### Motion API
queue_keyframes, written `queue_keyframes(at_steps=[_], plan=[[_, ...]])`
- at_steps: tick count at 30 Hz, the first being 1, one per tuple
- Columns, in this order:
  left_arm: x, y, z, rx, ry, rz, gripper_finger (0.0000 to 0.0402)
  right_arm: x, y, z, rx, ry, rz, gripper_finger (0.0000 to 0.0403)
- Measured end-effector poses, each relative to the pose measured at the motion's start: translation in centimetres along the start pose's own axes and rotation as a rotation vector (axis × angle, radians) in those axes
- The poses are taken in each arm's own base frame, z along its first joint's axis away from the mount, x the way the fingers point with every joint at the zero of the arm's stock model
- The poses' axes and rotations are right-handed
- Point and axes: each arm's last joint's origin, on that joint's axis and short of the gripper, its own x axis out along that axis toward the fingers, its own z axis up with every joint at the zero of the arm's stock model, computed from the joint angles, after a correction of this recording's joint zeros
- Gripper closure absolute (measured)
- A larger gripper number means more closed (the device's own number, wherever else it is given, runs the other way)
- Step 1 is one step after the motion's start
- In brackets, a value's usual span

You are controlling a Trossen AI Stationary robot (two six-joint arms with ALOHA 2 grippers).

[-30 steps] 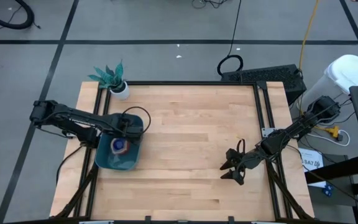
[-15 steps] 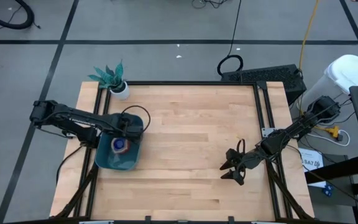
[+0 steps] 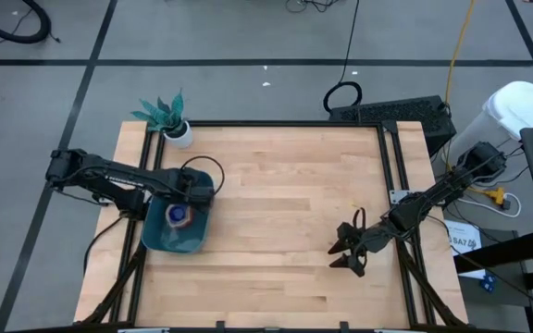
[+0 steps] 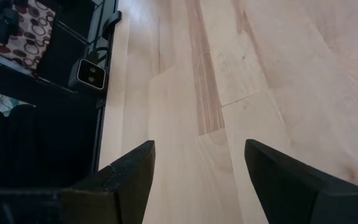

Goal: Nest measuring cups in basket
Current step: Put all the stacked measuring cups into the blue bin

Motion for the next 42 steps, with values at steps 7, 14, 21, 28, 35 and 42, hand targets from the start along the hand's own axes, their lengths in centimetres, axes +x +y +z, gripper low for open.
queue_keyframes(at_steps=[7,14,21,28,35,42], plan=[[0.7,-0.4,-0.1,0.003,-0.002,0.009,0.0240,0.0,0.2,-0.1,0.007,0.000,0.011,0.0163],[1.4,-0.4,-0.4,0.002,0.004,0.008,0.0217,0.0,0.2,-0.1,0.011,0.000,0.011,0.0163],[1.5,-0.3,-0.4,0.007,0.003,0.008,0.0244,0.0,0.2,-0.1,0.012,0.000,0.010,0.0163],[1.5,-0.4,-0.4,0.010,0.004,0.007,0.0213,0.0,0.2,-0.1,0.012,0.000,0.011,0.0163],[1.3,-0.5,-0.4,0.030,0.024,-0.008,0.0168,0.0,0.2,-0.1,0.011,0.000,0.011,0.0163],[0.2,-1.0,0.2,0.057,0.010,-0.044,0.0148,0.0,0.2,-0.1,0.005,0.000,0.011,0.0163]])
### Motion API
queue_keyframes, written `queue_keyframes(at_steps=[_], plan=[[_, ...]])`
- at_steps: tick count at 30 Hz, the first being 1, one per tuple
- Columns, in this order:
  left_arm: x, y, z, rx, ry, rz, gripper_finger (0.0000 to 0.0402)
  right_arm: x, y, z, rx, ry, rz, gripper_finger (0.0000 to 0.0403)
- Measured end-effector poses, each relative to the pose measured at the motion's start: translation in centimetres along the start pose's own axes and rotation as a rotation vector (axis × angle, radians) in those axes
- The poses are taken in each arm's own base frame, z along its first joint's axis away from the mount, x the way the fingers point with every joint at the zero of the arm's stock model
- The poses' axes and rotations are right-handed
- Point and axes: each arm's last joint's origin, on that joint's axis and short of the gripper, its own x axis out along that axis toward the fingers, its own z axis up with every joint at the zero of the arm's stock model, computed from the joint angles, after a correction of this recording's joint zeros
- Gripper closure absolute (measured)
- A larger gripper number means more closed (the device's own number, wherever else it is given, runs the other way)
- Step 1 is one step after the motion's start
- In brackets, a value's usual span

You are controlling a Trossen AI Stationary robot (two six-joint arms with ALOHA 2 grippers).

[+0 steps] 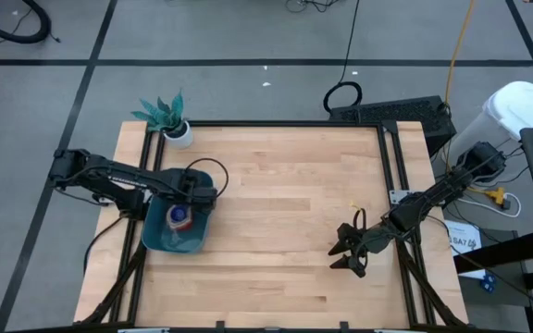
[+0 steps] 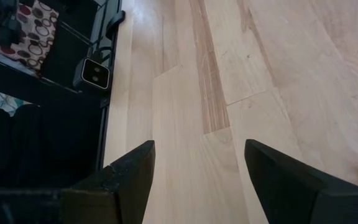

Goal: Nest measuring cups in basket
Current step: Put all the stacked measuring cups into the blue bin, then adjust the blue bin

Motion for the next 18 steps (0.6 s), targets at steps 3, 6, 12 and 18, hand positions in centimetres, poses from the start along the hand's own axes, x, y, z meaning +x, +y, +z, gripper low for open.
queue_keyframes(at_steps=[3,6,12,18], plan=[[-0.4,0.0,0.1,0.013,0.001,0.003,0.0149,0.0,0.0,0.0,-0.001,0.000,0.000,0.0163],[-0.6,0.2,0.1,0.026,0.010,0.034,0.0155,0.0,0.0,0.0,-0.004,0.000,0.000,0.0163],[-1.5,0.6,0.4,0.041,-0.023,0.092,0.0151,0.0,0.0,0.0,-0.012,0.000,0.000,0.0163],[-3.3,0.3,1.3,0.045,-0.075,0.088,0.0136,0.0,0.0,0.0,-0.004,0.000,0.000,0.0163]])
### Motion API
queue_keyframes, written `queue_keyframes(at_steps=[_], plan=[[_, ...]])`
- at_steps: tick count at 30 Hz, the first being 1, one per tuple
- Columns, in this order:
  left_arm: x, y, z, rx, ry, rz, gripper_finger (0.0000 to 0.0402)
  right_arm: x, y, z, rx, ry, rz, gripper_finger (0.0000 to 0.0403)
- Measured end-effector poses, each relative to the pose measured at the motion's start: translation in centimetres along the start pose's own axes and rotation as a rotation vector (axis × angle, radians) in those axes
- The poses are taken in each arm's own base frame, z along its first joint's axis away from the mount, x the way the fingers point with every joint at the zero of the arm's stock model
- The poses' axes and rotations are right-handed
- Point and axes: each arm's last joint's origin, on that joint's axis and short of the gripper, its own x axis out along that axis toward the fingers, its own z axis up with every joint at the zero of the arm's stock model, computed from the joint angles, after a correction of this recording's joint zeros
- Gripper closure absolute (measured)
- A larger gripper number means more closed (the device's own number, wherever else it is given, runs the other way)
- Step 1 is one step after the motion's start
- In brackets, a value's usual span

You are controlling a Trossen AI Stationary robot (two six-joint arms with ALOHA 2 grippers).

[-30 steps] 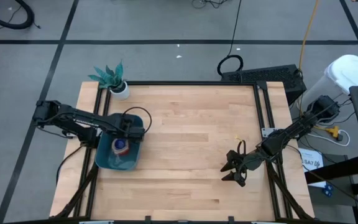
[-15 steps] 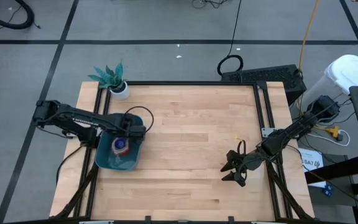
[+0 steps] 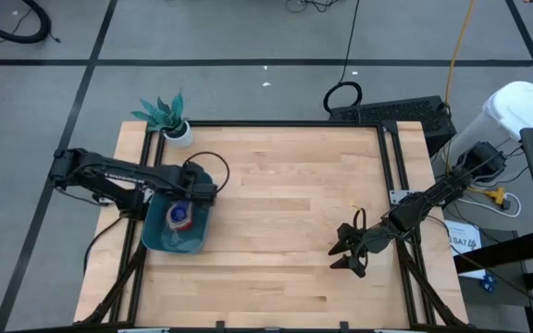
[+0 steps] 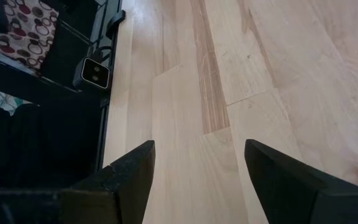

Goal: Nest measuring cups in basket
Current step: Adjust the blue bin

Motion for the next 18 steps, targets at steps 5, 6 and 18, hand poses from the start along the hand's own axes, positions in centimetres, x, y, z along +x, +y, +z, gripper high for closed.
queue_keyframes(at_steps=[5,6,18], plan=[[-2.6,0.0,1.3,0.032,-0.076,-0.007,0.0141,0.0,0.0,0.0,0.002,0.000,0.000,0.0163],[-3.3,0.1,1.7,0.042,-0.104,-0.007,0.0145,0.0,0.0,0.0,0.002,0.000,0.000,0.0163],[-12.0,1.7,4.4,0.262,-0.413,0.006,0.0229,0.0,-0.2,0.0,0.019,-0.014,-0.036,0.0163]])
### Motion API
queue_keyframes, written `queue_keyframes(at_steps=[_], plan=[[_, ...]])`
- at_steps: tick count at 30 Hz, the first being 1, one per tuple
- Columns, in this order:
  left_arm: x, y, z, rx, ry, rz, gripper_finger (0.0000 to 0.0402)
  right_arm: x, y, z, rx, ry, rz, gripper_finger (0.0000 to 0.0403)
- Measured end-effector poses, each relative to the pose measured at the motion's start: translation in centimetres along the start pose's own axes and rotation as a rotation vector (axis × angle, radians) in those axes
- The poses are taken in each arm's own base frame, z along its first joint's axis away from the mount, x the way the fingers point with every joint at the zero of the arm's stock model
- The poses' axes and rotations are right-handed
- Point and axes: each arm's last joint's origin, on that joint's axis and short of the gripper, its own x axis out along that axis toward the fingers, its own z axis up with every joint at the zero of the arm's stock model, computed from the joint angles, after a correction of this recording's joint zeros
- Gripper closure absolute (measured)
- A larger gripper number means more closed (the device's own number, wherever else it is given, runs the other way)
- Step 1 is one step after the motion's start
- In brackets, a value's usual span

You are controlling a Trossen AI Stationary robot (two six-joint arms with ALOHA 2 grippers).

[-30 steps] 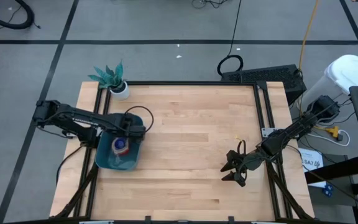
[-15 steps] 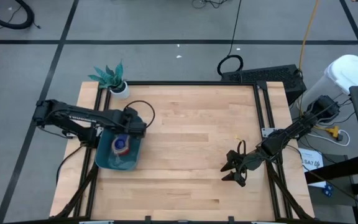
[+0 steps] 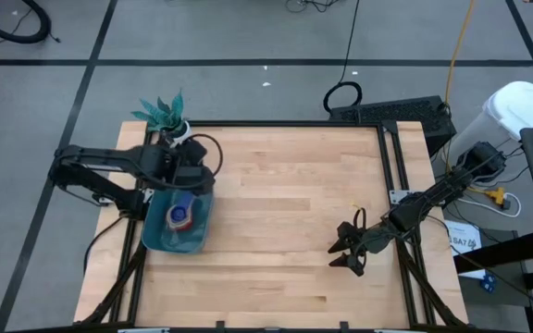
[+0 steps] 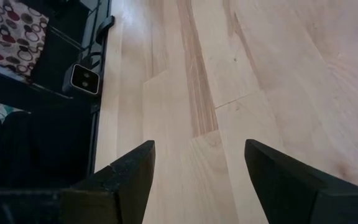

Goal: Nest measuring cups in basket
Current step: Adjust the blue bin

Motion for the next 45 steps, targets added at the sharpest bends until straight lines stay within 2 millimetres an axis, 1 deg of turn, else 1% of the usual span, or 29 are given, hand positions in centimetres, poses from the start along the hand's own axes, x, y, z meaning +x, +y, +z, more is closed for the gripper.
queue_keyframes(at_steps=[2,4,8,9,14,18,21,23,25,27,28,30,33,34,36,38,41,45], plan=[[-0.5,0.2,0.2,0.023,-0.023,0.007,0.0259,0.0,0.0,0.0,0.014,0.000,-0.003,0.0163],[-0.9,0.0,0.3,0.037,-0.051,-0.007,0.0295,0.0,-0.1,0.0,0.019,-0.018,-0.019,0.0163],[-1.5,-1.9,0.6,0.098,-0.159,-0.111,0.0375,0.0,-0.2,0.2,0.019,-0.077,-0.060,0.0163],[-1.7,-2.5,0.6,0.122,-0.191,-0.139,0.0388,0.0,-0.2,0.2,0.019,-0.081,-0.063,0.0163],[-2.2,-5.0,0.5,0.194,-0.336,-0.231,0.0398,0.0,-0.3,0.2,0.064,-0.083,-0.069,0.0163],[-3.1,-6.9,0.5,0.246,-0.493,-0.289,0.0398,0.0,-0.3,0.3,0.069,-0.114,-0.088,0.0163],[-3.5,-7.6,0.2,0.285,-0.573,-0.325,0.0399,-0.1,-0.3,0.5,0.073,-0.166,-0.111,0.0164],[-3.5,-7.0,-0.4,0.287,-0.586,-0.332,0.0399,-0.1,-0.2,0.6,0.075,-0.199,-0.110,0.0169],[-3.3,-6.0,-1.3,0.271,-0.588,-0.337,0.0399,-0.1,-0.1,0.8,0.066,-0.235,-0.110,0.0180],[-3.2,-4.6,-2.3,0.236,-0.601,-0.356,0.0399,-0.1,0.1,1.2,0.027,-0.265,-0.093,0.0200],[-3.3,-3.8,-2.7,0.215,-0.617,-0.372,0.0399,-0.1,0.2,1.5,0.007,-0.282,-0.084,0.0216],[-3.8,-2.1,-3.6,0.168,-0.670,-0.414,0.0399,0.1,0.1,2.0,-0.029,-0.314,-0.080,0.0267],[-4.6,0.4,-4.7,0.114,-0.760,-0.472,0.0399,0.7,0.0,2.6,-0.097,-0.312,-0.086,0.0370],[-4.8,1.1,-5.1,0.107,-0.779,-0.487,0.0399,1.0,0.0,2.8,-0.116,-0.307,-0.094,0.0385],[-4.9,2.1,-5.9,0.097,-0.800,-0.515,0.0399,1.4,0.0,3.0,-0.135,-0.288,-0.100,0.0392],[-4.7,2.7,-6.7,0.106,-0.799,-0.529,0.0399,1.8,0.1,3.4,-0.157,-0.285,-0.091,0.0399],[-4.2,2.8,-7.5,0.109,-0.782,-0.528,0.0399,2.2,0.4,4.0,-0.198,-0.322,-0.040,0.0402],[-3.6,2.6,-8.3,0.137,-0.759,-0.454,0.0399,2.9,0.3,4.9,-0.219,-0.383,-0.005,0.0402]])
